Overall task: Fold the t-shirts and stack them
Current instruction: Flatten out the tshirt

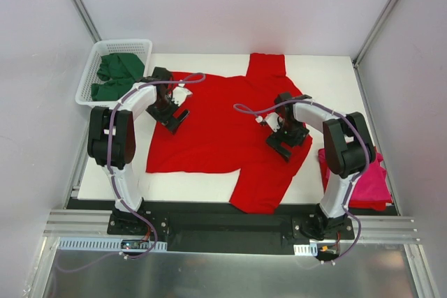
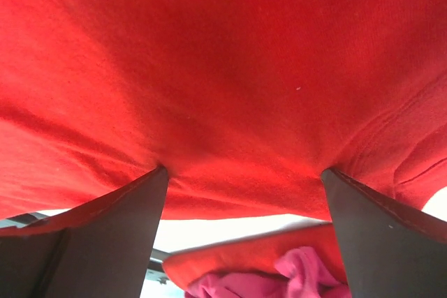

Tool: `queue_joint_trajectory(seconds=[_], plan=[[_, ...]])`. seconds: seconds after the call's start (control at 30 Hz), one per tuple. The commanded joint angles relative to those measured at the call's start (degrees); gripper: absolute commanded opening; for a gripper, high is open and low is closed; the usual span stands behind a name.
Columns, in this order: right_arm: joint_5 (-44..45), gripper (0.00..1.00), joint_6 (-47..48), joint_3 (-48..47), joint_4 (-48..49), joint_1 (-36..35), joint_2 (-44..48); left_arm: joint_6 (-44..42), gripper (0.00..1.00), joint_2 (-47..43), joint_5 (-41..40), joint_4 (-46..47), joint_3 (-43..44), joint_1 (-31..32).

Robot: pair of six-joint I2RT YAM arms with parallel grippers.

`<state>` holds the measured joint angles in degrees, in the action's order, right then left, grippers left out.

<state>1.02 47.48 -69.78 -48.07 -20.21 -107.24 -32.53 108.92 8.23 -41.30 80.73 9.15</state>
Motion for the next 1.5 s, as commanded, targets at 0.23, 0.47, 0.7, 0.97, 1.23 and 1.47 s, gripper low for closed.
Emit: queue_joint_trajectory(seconds=[0.23, 0.47, 0.7, 0.97, 1.23, 1.47], plan=[[3.11, 0.96, 4.46, -7.72, -5.27, 2.45, -2.62, 1.33, 0.99, -1.17, 0.21, -1.33, 1.01, 2.01], [-4.87, 0.96, 2.35, -13.09, -11.77, 2.54, -0.35, 1.24, 0.99, -2.49, -1.46, -1.33, 1.36, 2.63], [-6.12, 0.96, 0.15, -20.12, -10.12, 2.54, 6.78, 3.27, 0.99, -1.79, -5.41, -1.33, 13.54, 5.09], [-2.33, 0.96, -2.13, -24.61, 1.31, 7.1, -2.7, 4.76, 0.99, 12.27, -7.17, -1.86, 32.98, 5.62], [-2.33, 0.96, -1.34, -26.37, 3.25, 9.48, -13.78, 3.79, 0.99, 22.2, -3.75, -5.71, 38.19, 5.27], [-1.37, 0.96, -0.2, -30.32, 2.55, 9.92, -16.85, 0.72, 0.99, 26.86, -7.69, -5.81, 41.16, 5.35]])
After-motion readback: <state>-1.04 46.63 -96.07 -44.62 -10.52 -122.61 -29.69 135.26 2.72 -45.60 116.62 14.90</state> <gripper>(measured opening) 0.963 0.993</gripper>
